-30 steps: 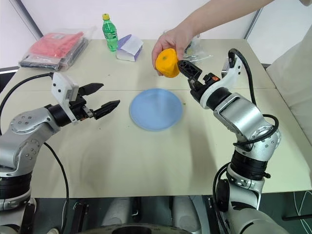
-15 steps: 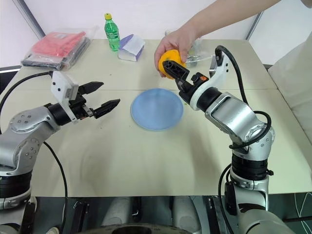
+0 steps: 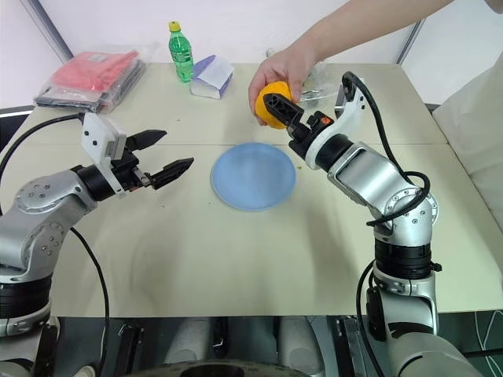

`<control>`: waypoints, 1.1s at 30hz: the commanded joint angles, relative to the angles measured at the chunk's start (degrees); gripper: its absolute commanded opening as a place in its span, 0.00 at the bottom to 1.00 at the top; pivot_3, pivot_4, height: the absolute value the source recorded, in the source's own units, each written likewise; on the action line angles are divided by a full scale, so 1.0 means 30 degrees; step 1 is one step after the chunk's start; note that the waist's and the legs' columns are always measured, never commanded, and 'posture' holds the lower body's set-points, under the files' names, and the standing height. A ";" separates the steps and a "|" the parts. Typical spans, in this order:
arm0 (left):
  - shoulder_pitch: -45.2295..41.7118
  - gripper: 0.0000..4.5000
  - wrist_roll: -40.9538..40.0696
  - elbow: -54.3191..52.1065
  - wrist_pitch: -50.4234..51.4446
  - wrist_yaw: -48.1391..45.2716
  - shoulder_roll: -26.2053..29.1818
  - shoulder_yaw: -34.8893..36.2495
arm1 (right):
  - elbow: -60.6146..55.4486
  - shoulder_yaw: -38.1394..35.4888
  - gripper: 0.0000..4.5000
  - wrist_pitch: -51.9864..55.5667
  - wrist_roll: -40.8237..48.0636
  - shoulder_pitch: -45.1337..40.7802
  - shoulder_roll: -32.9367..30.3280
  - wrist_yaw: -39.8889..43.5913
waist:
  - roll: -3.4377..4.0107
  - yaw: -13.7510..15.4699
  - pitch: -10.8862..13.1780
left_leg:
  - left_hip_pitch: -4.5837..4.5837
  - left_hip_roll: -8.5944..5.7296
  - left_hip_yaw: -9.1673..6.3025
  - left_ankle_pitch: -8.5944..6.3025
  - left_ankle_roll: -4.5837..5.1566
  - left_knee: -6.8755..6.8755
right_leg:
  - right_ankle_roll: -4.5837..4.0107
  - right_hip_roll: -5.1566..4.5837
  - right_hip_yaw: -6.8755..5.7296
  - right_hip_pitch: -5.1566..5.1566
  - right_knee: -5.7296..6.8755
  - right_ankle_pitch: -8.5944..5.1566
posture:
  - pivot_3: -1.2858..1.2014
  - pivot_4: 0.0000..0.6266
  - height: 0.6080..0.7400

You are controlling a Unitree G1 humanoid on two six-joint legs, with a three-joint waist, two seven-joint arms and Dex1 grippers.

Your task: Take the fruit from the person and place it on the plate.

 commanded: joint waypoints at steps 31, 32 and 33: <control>0.2610 1.00 -0.1969 -0.2291 0.1491 0.0071 0.1346 0.2299 | -0.0416 0.7408 0.44 0.2451 -1.6018 -0.0346 -0.3627 1.1525 | 0.0001 -0.0008 0.0001 | -0.0006 0.0003 -0.0008 -0.0004 0.0006 -0.0022 | -0.0005 0.0003 -0.0002 -0.0013 -0.0047 -0.0003 | 0.52 0.24 0.93; 0.2889 1.00 -0.1981 -0.2330 0.1553 -0.0023 0.1440 0.2323 | 0.0050 0.7933 0.44 0.2297 -1.7063 -0.0603 -0.3400 1.1975 | 0.0001 -0.0030 0.0001 | -0.0006 0.0002 -0.0007 -0.0004 0.0006 -0.0021 | -0.0005 0.0003 -0.0002 -0.0014 -0.0047 -0.0003 | 0.52 0.24 0.93; 0.3144 1.00 -0.2004 -0.2369 0.1618 -0.0133 0.1568 0.2350 | 0.0431 0.8325 0.44 0.2196 -1.7962 -0.0803 -0.3173 1.2363 | 0.0003 -0.0020 0.0003 | -0.0003 0.0003 -0.0005 -0.0004 0.0006 -0.0022 | -0.0006 0.0005 -0.0001 -0.0014 -0.0046 -0.0003 | 0.52 0.24 0.93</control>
